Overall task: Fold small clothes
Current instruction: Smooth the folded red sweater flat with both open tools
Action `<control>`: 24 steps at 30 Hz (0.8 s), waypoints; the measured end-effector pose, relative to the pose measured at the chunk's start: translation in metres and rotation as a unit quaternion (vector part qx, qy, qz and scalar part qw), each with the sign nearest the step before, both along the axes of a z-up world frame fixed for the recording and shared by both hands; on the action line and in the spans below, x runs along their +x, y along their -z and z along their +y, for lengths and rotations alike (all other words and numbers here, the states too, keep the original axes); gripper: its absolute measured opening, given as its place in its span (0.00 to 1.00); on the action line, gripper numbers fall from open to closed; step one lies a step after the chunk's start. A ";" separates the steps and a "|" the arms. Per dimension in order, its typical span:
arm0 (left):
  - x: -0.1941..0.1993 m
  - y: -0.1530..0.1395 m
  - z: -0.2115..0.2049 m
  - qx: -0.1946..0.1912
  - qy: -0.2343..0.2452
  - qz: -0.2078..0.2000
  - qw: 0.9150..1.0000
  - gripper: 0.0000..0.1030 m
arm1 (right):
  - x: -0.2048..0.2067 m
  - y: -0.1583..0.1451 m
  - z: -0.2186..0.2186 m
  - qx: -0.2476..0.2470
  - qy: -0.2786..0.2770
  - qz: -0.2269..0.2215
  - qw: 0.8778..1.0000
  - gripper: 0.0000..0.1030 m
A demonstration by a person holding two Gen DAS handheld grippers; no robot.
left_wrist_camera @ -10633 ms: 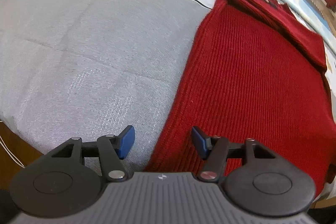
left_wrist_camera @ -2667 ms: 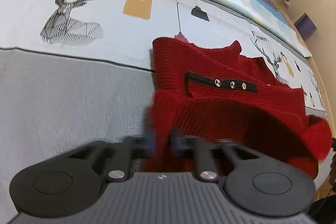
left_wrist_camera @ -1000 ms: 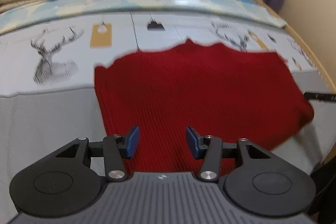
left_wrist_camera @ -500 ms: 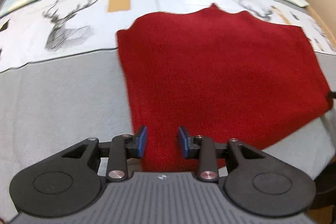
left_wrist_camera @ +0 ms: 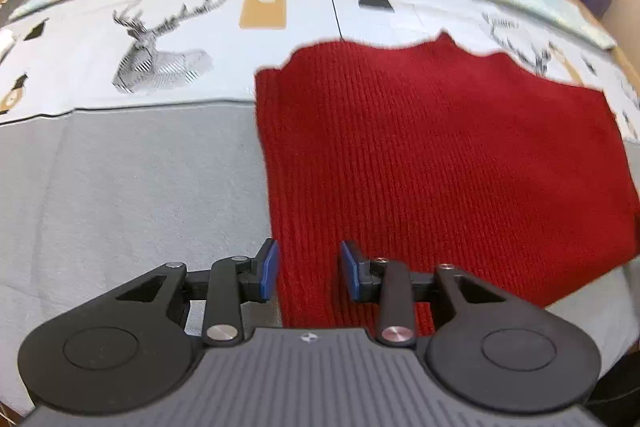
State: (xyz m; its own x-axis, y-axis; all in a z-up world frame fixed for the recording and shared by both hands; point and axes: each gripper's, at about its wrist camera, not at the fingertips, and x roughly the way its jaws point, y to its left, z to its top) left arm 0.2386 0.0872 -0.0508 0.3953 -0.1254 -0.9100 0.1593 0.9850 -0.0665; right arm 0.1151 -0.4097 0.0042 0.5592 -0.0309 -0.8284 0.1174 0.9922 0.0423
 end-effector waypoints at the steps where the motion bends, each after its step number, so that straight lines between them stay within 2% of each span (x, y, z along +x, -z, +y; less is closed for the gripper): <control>1: 0.002 0.007 -0.003 0.016 0.008 0.017 1.000 0.40 | 0.003 0.006 0.000 -0.007 -0.002 0.014 1.000 0.52; 3: 0.000 0.017 -0.011 0.046 0.018 0.040 0.998 0.45 | 0.006 0.020 0.003 -0.030 -0.006 0.058 0.998 0.52; 4: -0.001 0.017 -0.014 0.053 0.022 0.034 0.998 0.46 | 0.006 0.023 0.004 -0.032 -0.010 0.063 0.997 0.52; 9: -0.004 0.000 -0.016 0.030 0.024 -0.015 0.999 0.46 | 0.006 0.008 0.006 -0.026 -0.012 0.017 0.999 0.52; 12: -0.002 -0.004 -0.022 0.021 0.024 -0.021 0.999 0.46 | 0.003 -0.003 0.009 -0.019 -0.015 -0.014 1.000 0.52; 24: 0.000 -0.001 -0.027 0.027 0.029 -0.020 0.999 0.46 | 0.007 -0.007 0.012 -0.031 -0.023 -0.022 0.999 0.53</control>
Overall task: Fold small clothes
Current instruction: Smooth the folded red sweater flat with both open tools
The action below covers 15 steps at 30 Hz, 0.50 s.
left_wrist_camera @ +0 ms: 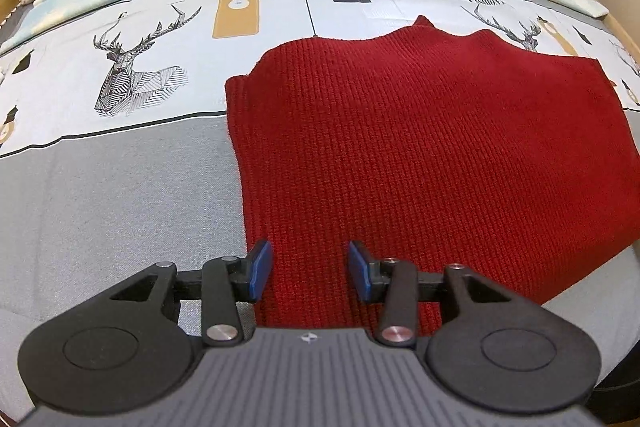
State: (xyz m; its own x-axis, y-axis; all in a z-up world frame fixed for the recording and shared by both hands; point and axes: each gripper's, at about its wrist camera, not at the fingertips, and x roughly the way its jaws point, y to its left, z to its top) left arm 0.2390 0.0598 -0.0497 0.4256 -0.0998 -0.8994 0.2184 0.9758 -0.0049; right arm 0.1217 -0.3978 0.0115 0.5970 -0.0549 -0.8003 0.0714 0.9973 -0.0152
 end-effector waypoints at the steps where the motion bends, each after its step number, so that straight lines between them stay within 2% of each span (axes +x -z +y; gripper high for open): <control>1: 0.000 0.000 0.000 0.000 -0.001 0.000 1.000 0.46 | 0.000 -0.001 0.001 0.000 0.001 -0.002 1.000 0.53; 8: -0.002 -0.002 0.005 -0.001 -0.005 -0.002 1.000 0.46 | 0.000 -0.017 0.019 -0.001 -0.002 -0.038 0.999 0.53; 15: -0.006 -0.007 0.016 -0.011 -0.020 -0.008 1.000 0.46 | 0.000 -0.048 0.071 0.029 -0.041 -0.091 0.995 0.53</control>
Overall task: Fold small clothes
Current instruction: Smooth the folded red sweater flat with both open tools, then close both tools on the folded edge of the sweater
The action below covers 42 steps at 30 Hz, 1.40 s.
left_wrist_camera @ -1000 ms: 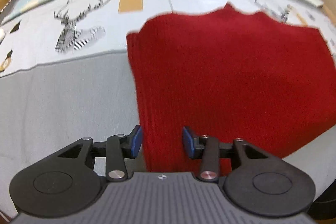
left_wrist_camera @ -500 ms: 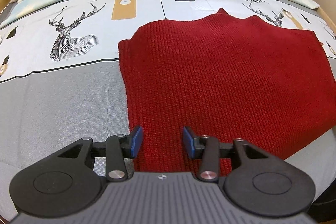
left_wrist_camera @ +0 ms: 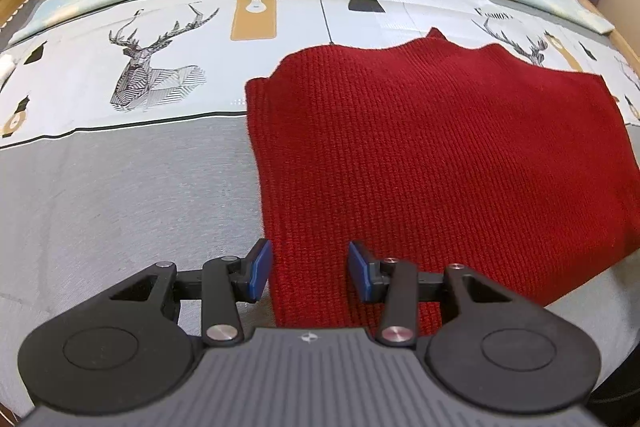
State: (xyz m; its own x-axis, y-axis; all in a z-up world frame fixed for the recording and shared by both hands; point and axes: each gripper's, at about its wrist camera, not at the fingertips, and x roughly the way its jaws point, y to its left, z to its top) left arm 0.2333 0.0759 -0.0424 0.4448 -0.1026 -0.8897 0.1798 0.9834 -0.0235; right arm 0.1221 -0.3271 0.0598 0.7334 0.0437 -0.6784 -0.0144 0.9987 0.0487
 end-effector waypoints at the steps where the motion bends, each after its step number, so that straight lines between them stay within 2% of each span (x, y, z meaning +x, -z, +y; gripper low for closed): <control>1: -0.001 -0.001 0.003 -0.002 -0.004 -0.001 1.000 0.46 | 0.000 -0.004 0.010 0.001 -0.009 -0.007 1.000 0.53; 6: -0.004 -0.007 0.016 -0.012 -0.024 -0.006 1.000 0.46 | 0.004 -0.015 0.059 0.012 -0.047 -0.027 0.998 0.52; 11: -0.005 -0.011 0.031 -0.022 -0.043 -0.008 0.999 0.46 | 0.009 -0.016 0.105 0.002 -0.076 -0.033 0.997 0.53; 16: -0.002 -0.013 0.043 -0.029 -0.059 -0.008 0.998 0.46 | 0.011 -0.002 0.150 -0.052 -0.094 -0.019 0.994 0.53; 22: 0.000 -0.015 0.050 -0.033 -0.068 -0.009 0.997 0.46 | 0.004 0.018 0.201 -0.113 -0.155 -0.002 0.982 0.52; 26: 0.004 -0.015 0.056 -0.038 -0.078 -0.006 0.996 0.47 | -0.008 0.029 0.234 -0.131 -0.217 0.003 0.967 0.51; 30: 0.005 -0.015 0.061 -0.046 -0.087 -0.005 0.995 0.47 | -0.021 0.040 0.265 -0.128 -0.281 0.011 0.951 0.51; 34: 0.007 -0.015 0.068 -0.049 -0.094 -0.002 0.994 0.47 | -0.034 0.055 0.294 -0.129 -0.357 0.035 0.925 0.54; 36: 0.009 -0.014 0.071 -0.050 -0.097 0.000 0.994 0.47 | -0.041 0.065 0.306 -0.144 -0.386 0.044 0.910 0.60; 38: 0.010 -0.013 0.074 -0.051 -0.100 0.002 0.994 0.47 | -0.045 0.075 0.316 -0.161 -0.405 0.052 0.898 0.65; 42: 0.011 -0.011 0.082 -0.054 -0.106 0.006 0.993 0.48 | -0.047 0.096 0.329 -0.200 -0.431 0.069 0.877 0.69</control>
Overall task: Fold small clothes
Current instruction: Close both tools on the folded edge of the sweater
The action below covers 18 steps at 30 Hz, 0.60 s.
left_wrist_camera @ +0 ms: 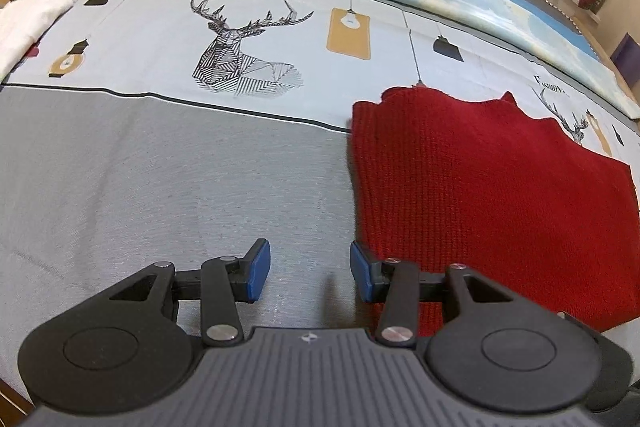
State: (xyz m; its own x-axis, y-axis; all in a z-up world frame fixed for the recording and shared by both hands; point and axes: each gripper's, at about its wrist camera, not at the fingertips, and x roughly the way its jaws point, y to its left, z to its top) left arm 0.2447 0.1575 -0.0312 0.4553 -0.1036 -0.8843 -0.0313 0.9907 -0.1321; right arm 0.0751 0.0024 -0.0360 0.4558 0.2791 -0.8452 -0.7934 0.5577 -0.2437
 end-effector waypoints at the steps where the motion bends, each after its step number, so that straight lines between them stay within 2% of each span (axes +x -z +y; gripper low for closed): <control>1: 0.000 0.000 0.002 -0.002 -0.002 0.001 1.000 0.48 | -0.001 0.004 0.003 -0.012 -0.007 -0.009 1.000 0.69; 3: 0.001 0.001 0.004 -0.006 -0.004 0.003 1.000 0.48 | -0.001 0.010 0.008 -0.032 -0.011 -0.025 0.999 0.70; 7: 0.005 0.003 0.011 -0.028 -0.009 0.012 0.999 0.50 | 0.005 0.011 0.012 -0.028 0.002 -0.034 0.999 0.70; 10: 0.007 0.006 0.019 -0.081 -0.017 0.026 0.996 0.55 | 0.004 0.011 0.012 -0.028 -0.016 -0.048 0.998 0.52; 12: 0.010 0.009 0.023 -0.121 -0.022 0.036 0.992 0.61 | 0.003 0.008 0.011 -0.025 -0.025 -0.053 0.998 0.34; 13: 0.012 0.010 0.024 -0.144 -0.023 0.041 0.988 0.66 | 0.003 0.007 0.011 -0.022 -0.028 -0.055 0.998 0.30; 14: 0.014 0.011 0.024 -0.163 -0.024 0.044 0.985 0.73 | 0.004 0.005 0.011 -0.019 -0.028 -0.057 0.998 0.22; 16: 0.019 0.013 0.022 -0.203 -0.024 0.051 0.978 0.84 | 0.003 -0.006 0.009 -0.003 -0.020 -0.062 0.998 0.18; 18: 0.026 0.015 0.016 -0.237 -0.019 0.061 0.969 0.86 | 0.003 -0.021 0.002 0.020 -0.009 -0.069 0.997 0.16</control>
State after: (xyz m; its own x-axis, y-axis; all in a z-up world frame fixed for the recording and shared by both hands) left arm 0.2705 0.1740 -0.0466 0.3621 -0.4971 -0.7885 -0.1105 0.8170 -0.5659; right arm 0.0780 0.0048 -0.0155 0.5616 0.3202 -0.7629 -0.7641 0.5545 -0.3297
